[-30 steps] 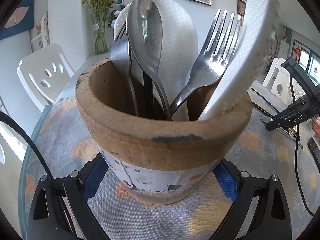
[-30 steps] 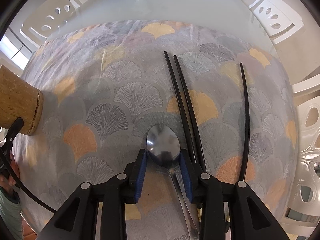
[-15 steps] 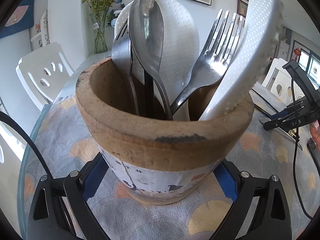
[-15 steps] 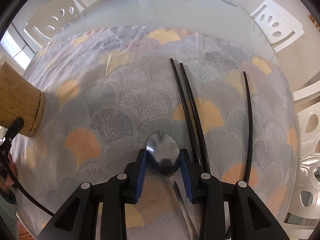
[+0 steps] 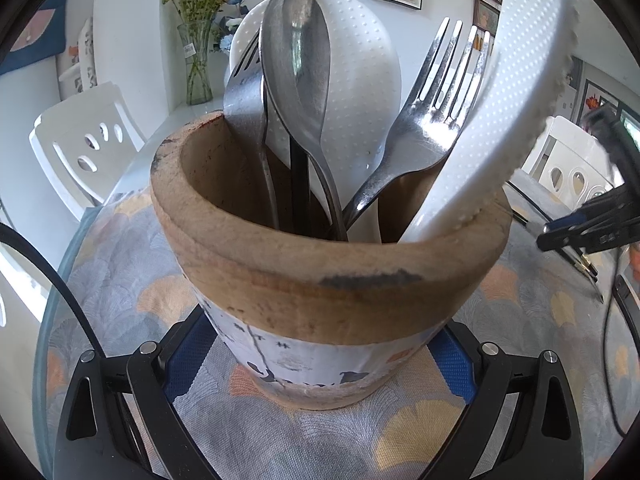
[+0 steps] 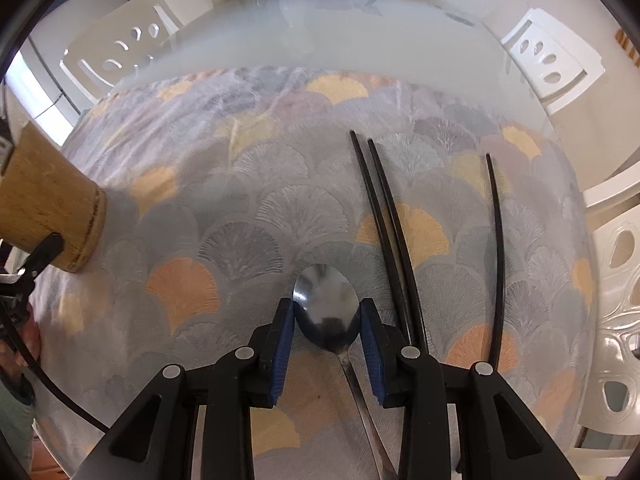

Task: Organize utensils

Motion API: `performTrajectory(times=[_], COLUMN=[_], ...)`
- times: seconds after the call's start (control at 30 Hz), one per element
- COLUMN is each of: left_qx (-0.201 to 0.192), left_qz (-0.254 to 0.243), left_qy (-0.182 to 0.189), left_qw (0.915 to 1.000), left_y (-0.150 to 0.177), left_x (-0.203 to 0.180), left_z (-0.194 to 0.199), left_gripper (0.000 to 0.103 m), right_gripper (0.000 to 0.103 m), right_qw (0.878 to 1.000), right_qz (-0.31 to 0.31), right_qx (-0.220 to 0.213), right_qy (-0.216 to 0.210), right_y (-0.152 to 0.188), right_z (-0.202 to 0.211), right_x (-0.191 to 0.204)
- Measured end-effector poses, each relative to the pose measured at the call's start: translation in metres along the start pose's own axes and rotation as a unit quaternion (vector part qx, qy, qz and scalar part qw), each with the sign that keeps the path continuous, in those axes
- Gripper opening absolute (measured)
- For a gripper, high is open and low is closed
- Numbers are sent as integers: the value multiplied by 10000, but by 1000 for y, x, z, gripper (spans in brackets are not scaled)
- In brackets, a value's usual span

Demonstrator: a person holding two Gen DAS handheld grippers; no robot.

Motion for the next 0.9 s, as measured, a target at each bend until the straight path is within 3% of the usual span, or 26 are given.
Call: performTrajectory(times=[0.63,0.7,0.77,0.9], left_qx=[82,82,81,70], left_qz=[-50,-51,-51,-69], left_qy=[-62,-62,-63,-81], left_qw=[9999,9999,9999,9999], left_y=[-3,-4,-4,-4], left_x=[-5,-4,-4,-4], left_z=[-6,-6,-6,-6], left_gripper=[96,96,96,96], right_gripper=[30,26,17,16], right_qw=[9889,9871,9854,9808], right_qz=[418,399,392,276], right_qx=[-1415,-1532,-1636,-1901], right_qy=[-183,-229,-263,-339], right_y=[-13,-18,-23,-35], right_z=[110,115,119,125], right_x=[44,46,49,52])
Point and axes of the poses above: each gripper's, at about its wrist camera, not at the fingertips, and z roughly against the way its jaws point, x to its left, y to its underside, the point moved 1 cm from there along -z, roughly the way its jaws point, and after that the axes turned 9 degrees about -x, right-handed, at the moved point
